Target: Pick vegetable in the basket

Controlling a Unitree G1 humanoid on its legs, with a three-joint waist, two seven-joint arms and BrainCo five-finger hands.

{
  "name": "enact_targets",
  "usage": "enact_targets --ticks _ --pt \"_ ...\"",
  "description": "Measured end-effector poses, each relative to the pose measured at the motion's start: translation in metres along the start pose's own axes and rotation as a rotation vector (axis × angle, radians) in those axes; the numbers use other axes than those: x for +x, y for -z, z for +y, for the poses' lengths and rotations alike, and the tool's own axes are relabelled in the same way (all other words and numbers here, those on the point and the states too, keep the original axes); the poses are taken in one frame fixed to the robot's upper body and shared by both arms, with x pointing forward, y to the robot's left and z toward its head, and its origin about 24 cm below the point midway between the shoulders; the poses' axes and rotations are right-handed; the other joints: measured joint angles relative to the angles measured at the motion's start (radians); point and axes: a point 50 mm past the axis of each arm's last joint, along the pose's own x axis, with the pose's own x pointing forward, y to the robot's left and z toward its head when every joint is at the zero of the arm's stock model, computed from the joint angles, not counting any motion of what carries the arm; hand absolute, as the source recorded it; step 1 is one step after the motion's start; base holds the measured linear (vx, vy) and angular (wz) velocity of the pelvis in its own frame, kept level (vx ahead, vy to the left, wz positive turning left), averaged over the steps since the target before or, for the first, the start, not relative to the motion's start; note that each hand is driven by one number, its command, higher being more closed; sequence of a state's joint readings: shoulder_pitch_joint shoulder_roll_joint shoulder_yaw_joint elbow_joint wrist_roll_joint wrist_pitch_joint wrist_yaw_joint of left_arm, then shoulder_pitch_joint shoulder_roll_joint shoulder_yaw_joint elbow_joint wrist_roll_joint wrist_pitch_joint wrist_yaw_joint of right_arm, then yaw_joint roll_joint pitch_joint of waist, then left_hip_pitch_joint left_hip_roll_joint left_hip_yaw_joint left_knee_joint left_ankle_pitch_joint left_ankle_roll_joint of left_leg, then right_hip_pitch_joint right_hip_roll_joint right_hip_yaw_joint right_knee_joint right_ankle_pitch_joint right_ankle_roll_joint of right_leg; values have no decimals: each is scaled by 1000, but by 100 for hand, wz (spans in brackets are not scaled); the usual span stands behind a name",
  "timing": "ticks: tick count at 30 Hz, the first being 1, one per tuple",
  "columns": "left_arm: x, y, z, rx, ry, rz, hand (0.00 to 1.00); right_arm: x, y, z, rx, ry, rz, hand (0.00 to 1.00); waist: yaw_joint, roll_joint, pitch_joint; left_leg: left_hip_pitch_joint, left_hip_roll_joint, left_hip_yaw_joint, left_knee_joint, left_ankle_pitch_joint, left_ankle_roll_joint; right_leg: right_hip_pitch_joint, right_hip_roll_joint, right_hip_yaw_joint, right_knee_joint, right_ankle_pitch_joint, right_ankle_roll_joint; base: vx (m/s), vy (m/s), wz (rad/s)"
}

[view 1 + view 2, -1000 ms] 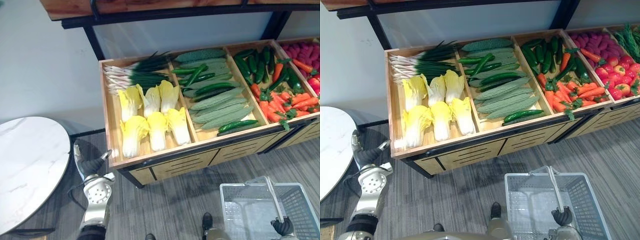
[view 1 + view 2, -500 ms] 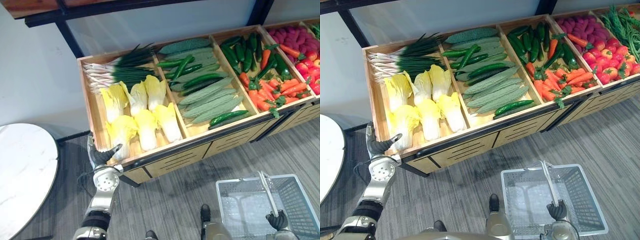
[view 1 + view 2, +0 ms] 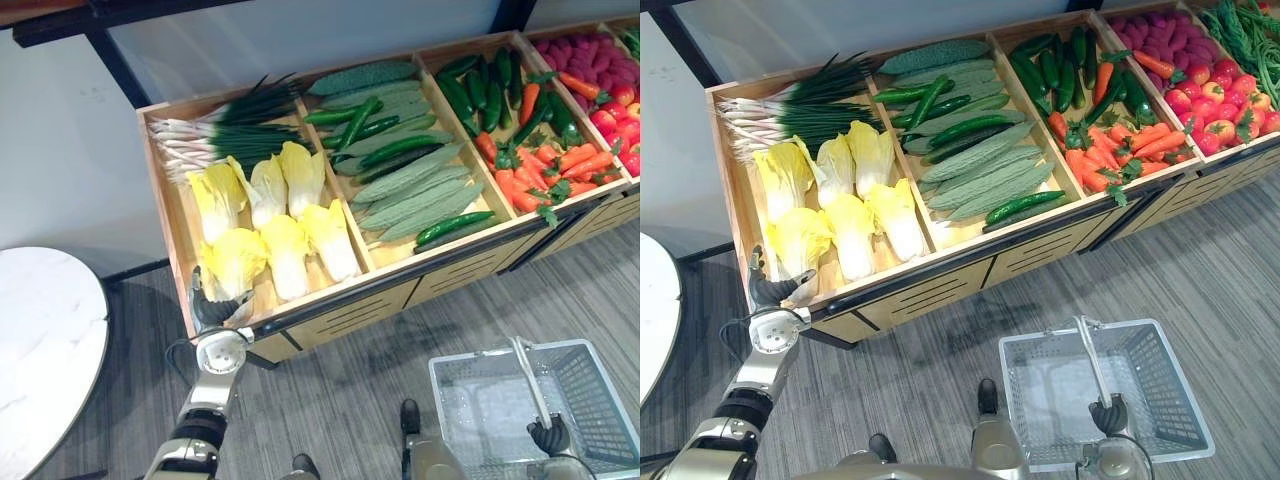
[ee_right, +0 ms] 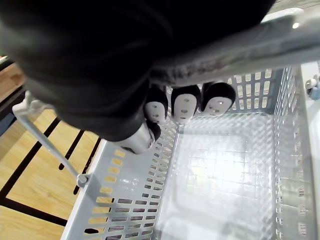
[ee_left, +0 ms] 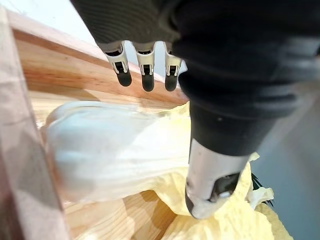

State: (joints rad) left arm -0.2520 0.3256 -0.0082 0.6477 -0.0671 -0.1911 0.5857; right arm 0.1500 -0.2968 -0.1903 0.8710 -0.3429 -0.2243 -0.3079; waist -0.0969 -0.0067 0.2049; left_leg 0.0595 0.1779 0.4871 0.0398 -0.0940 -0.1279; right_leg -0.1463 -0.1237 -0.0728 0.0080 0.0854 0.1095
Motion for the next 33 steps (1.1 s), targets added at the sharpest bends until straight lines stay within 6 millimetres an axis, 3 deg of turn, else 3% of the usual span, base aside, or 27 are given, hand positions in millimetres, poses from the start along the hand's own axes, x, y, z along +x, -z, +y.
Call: enact_targets --ticks 9,16,17,23,33 --pt "9 4 -1 21 -19 72 0 0 -2 3 8 3 -9 100 -7 2 33 -26 23 16 30 -8 -9 -33 18 15 14 3 -5 -9 -24 -7" --pt "28 -3 6 44 -64 110 0 3 -15 4 28 20 -54 100 -9 4 78 -57 28 27 45 -8 -10 -76 21 27 32 6 -9 -23 -24 -5" --pt "29 -4 6 43 -66 109 100 3 -16 4 29 22 -55 100 -8 5 82 -57 29 28 47 -8 -10 -76 22 27 32 7 -9 0 0 0" --pt "44 -9 19 74 -136 138 100 3 -25 9 16 8 -97 100 -5 1 85 -68 46 57 52 -9 -12 -101 29 42 34 9 -13 -22 -29 -10" --pt "51 -14 22 38 -175 172 100 3 -29 11 19 2 -114 100 -6 -6 92 -76 56 80 64 -8 -14 -114 34 54 33 18 -17 -13 -11 -4"
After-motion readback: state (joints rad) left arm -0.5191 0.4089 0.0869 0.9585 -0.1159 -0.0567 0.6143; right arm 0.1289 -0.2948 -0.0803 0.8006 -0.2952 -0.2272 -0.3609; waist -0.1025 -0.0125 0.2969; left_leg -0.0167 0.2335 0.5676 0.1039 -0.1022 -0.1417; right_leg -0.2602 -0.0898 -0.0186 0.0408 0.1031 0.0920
